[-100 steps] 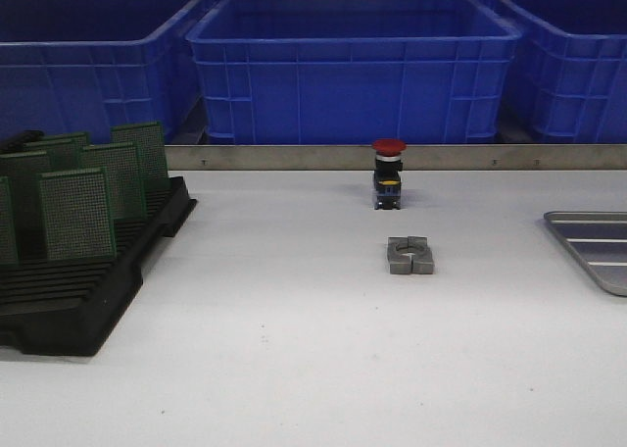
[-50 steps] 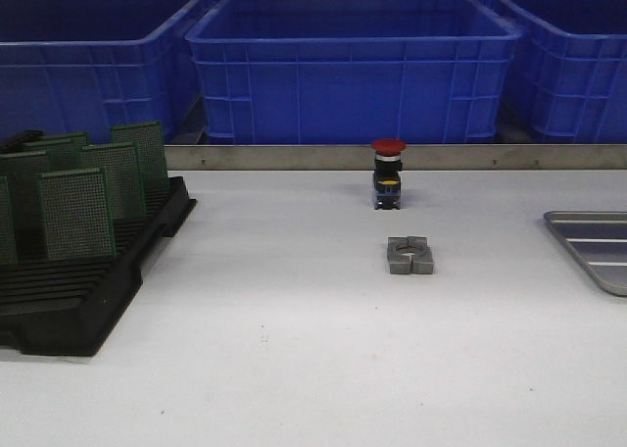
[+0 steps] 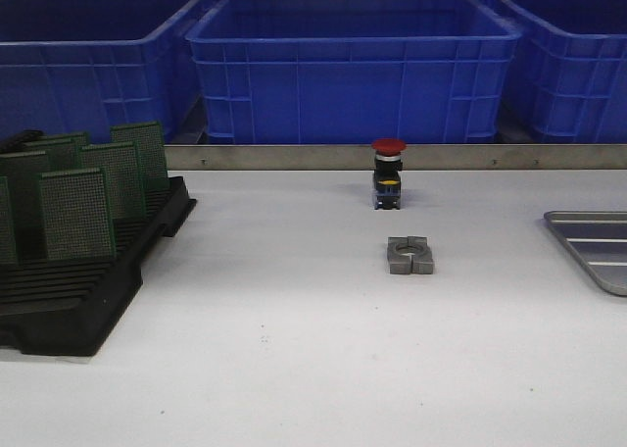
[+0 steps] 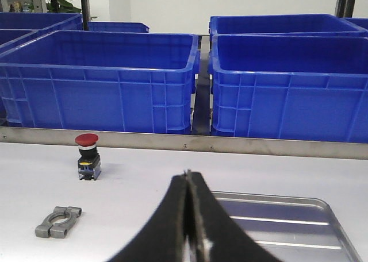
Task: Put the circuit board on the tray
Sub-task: 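Lower the left gripper onto a green circuit board in the rack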
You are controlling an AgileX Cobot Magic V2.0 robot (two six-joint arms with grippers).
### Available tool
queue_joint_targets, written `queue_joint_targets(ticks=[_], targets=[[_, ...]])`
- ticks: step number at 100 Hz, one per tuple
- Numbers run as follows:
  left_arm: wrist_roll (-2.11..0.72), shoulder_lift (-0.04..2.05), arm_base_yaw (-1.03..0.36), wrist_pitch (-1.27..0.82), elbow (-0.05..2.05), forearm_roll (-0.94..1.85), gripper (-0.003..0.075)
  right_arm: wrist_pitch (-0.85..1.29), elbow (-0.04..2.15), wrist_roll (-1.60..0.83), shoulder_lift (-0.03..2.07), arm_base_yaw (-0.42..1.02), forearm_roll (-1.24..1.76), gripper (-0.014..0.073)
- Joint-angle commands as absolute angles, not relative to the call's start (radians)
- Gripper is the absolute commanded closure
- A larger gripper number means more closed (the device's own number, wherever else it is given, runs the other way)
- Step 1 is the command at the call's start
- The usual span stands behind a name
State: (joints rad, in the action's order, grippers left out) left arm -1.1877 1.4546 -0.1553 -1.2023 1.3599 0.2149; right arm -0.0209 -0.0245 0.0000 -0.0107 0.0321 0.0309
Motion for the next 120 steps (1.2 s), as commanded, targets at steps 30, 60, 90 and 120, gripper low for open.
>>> queue_joint_targets(ticks=[30, 60, 90, 120], targets=[[-1.389, 1.499, -0.155, -1.054, 1.393, 0.253, 0.0080, -0.103, -0.012, 0.000, -0.023, 0.034, 0.020, 0.0662], [-1.438, 1.559, -0.155, -1.025, 1.393, 0.272, 0.0080, -0.103, -0.012, 0.000, -0.023, 0.034, 0.020, 0.0662], [-1.459, 1.639, -0.155, -1.008, 1.393, 0.304, 0.0080, -0.103, -0.012, 0.000, -0.023, 0.034, 0.020, 0.0662], [-1.461, 1.713, -0.155, -0.990, 1.393, 0.310, 0.0080, -0.103, -0.012, 0.000, -0.023, 0.034, 0.020, 0.0662]])
